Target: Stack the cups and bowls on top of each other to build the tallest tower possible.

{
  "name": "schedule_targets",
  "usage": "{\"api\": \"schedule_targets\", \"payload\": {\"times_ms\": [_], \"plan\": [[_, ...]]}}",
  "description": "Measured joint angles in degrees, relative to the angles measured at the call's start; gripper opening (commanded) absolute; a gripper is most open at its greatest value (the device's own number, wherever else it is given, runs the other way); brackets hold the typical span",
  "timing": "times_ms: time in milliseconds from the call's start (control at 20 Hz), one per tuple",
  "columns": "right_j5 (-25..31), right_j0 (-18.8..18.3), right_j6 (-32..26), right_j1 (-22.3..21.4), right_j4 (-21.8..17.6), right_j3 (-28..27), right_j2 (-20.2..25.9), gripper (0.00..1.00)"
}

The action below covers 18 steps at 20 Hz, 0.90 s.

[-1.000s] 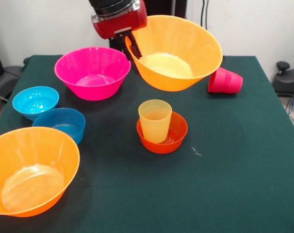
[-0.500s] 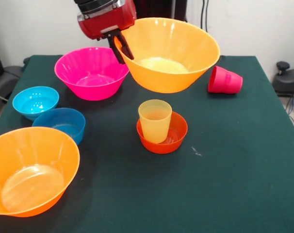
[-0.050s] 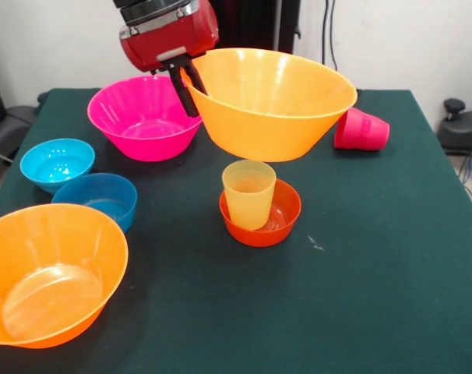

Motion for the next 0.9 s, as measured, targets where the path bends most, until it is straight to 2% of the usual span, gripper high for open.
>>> {"api": "schedule_targets", "payload": {"times_ms": [450,900], "plan": [[-1.0,-0.3,0.0,2.2,0.2,0.2,0.1,0.0],[-1.0,-2.5,0.0,2.5,1.2,2.1,1.2,0.0]]}}
